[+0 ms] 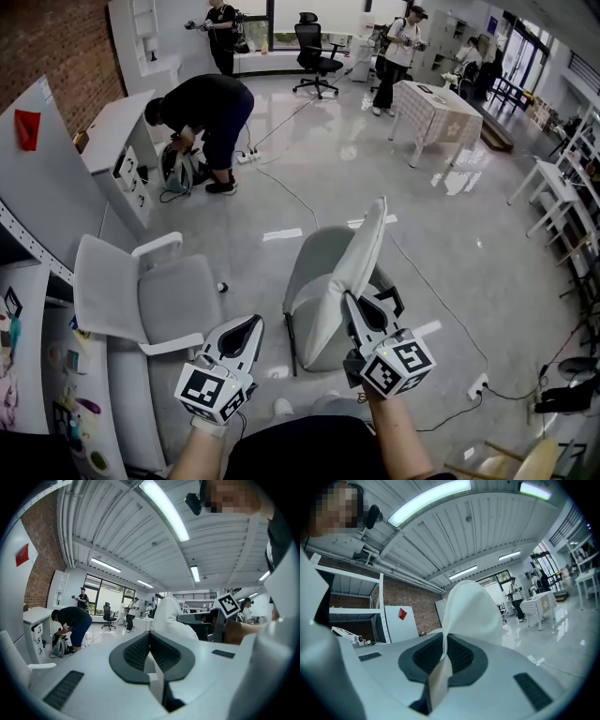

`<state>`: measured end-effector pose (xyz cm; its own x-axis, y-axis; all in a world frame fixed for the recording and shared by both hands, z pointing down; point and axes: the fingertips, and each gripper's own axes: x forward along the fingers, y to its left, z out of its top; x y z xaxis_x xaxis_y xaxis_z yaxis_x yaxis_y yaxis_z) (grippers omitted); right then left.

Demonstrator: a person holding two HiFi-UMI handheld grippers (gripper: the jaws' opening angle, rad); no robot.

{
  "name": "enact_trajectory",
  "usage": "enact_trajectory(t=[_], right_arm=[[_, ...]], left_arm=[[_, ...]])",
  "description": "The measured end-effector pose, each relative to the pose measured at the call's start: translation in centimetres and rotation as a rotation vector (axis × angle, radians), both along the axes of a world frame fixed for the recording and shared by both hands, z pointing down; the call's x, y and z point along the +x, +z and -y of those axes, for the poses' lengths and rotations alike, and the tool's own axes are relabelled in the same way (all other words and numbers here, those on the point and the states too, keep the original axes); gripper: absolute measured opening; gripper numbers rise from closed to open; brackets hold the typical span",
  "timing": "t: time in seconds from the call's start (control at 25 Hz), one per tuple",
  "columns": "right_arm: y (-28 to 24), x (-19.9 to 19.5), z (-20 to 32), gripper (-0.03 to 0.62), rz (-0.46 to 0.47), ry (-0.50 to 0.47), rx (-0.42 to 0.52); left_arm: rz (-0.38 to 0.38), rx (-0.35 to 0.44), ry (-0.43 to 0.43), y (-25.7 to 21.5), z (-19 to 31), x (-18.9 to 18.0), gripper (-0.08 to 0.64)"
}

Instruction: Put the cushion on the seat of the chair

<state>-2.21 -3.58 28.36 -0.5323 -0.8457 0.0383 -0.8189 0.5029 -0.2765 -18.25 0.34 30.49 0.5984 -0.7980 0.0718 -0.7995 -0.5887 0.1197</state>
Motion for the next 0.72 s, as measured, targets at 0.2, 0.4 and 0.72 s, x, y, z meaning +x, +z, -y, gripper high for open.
enact_trajectory(t=[0.2, 0.4, 0.72], right_arm=[[1.2, 1.2, 0.6, 0.032, 0.029, 0.030, -0.040], [3.3, 2.7, 2.1, 0.031, 0.073, 0.055, -0.108], [7.7, 6.1, 4.0, 0.031, 0.083, 0.093, -0.211]], left_arm=[[0.009, -0.020, 0.006, 0.7, 0.3, 0.5, 0.012], [0.016, -0.060, 0.006, 1.7, 1.2, 1.3, 0.012], [0.032, -0.129, 0.001, 4.0, 2.8, 3.4, 0.012]])
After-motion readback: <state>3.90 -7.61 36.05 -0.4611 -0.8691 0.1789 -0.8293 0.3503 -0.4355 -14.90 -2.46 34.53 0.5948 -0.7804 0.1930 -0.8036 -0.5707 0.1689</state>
